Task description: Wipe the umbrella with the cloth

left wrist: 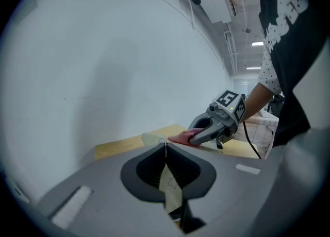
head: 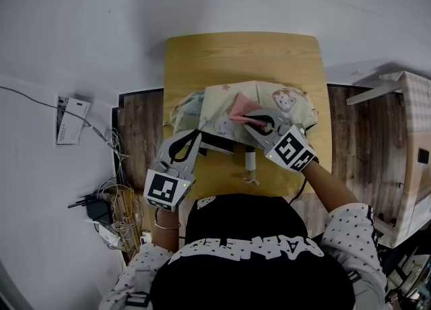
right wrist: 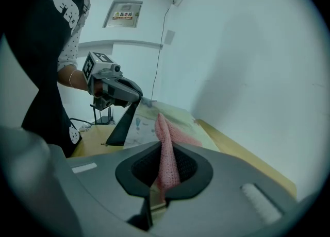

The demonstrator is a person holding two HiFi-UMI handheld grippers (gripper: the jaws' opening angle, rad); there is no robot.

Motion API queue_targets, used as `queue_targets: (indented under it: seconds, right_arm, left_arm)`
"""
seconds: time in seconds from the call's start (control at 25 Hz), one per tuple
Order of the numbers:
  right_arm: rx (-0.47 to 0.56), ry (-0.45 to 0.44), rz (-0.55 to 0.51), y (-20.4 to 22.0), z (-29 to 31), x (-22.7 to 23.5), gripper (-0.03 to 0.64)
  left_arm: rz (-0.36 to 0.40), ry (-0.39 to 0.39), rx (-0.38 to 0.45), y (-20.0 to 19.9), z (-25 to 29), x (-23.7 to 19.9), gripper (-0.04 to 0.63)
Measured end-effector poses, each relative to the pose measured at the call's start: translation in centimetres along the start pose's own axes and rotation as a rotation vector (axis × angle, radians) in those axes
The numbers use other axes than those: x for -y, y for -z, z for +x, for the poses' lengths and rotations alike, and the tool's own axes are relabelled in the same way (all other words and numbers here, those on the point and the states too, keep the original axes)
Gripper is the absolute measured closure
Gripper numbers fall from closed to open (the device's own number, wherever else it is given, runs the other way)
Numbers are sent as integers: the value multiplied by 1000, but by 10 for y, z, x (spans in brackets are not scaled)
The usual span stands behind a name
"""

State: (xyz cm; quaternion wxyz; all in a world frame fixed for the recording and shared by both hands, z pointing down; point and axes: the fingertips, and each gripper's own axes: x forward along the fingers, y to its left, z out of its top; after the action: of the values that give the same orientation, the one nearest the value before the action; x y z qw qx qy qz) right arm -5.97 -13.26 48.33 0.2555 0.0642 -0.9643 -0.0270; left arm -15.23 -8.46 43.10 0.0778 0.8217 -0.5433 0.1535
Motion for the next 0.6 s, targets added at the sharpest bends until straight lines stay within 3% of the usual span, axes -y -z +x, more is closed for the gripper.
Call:
queue_targets:
  seconds: [0.6]
  right_arm:
    - [-23, -73, 30, 24, -24, -36, 584]
  left_arm:
    - [10, 4, 17, -12, 6, 15, 586]
